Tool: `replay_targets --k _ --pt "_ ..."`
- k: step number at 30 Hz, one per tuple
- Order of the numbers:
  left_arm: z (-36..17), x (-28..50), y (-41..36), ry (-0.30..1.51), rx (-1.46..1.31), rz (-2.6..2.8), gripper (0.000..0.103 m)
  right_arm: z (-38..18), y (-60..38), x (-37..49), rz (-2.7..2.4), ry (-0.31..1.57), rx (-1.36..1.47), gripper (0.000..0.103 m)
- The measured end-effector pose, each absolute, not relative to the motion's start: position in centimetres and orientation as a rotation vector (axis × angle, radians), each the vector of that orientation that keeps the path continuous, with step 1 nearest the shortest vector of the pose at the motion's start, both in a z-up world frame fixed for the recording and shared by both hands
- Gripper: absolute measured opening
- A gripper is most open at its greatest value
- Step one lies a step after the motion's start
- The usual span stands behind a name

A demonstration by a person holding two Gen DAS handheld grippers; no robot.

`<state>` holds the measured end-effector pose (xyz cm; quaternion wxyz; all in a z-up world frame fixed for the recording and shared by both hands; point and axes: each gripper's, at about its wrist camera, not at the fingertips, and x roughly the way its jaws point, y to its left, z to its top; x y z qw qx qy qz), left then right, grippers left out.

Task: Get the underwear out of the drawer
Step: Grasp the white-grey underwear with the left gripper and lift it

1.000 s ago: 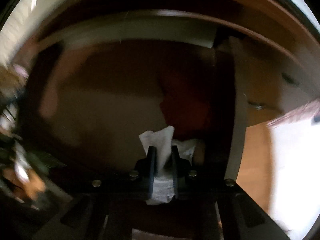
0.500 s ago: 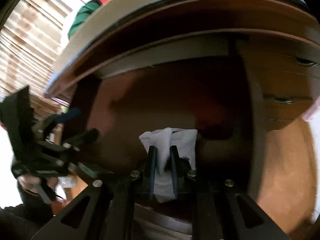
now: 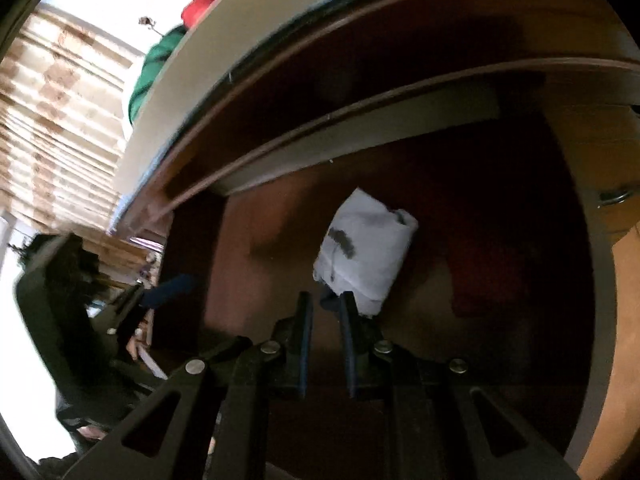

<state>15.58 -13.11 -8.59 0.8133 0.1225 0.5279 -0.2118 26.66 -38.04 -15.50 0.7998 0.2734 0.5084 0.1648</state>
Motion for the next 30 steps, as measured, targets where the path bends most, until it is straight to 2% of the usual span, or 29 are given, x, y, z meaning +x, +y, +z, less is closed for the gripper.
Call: replay_targets --k 8,14,17,18,19,28,30 --pt "-8.3 17.7 -16.2 1.124 0.26 -0.516 0.102 -12.3 -41.1 25.2 0.205 0.997 0.461 0.017" --pt "-10.0 18.3 -20.6 1.115 0.43 -0.612 0.102 -12.9 -42.1 25.2 0.173 1.008 0.445 0.023" --pt "-11.2 18.6 -21.8 1.119 0.484 -0.623 0.102 -12.8 -42.0 25.2 0.175 0.994 0.418 0.038" --pt "-11.5 18.8 -22.2 1.122 0.5 -0.622 0.098 -12.7 -41.9 25.1 0.176 0.986 0.408 0.045" --pt "-11.9 19.0 -22.6 1.134 0.512 -0.621 0.096 -12.5 -41.9 25.0 0.173 0.978 0.394 0.047" --pt "-13.5 20.3 -24.3 1.211 0.546 -0.635 0.094 -12.4 -43.1 24.7 0.154 0.962 0.395 0.047" --pt "-14.1 20.1 -24.7 1.22 0.579 -0.621 0.086 -12.6 -42.9 24.7 0.151 0.968 0.39 0.047"
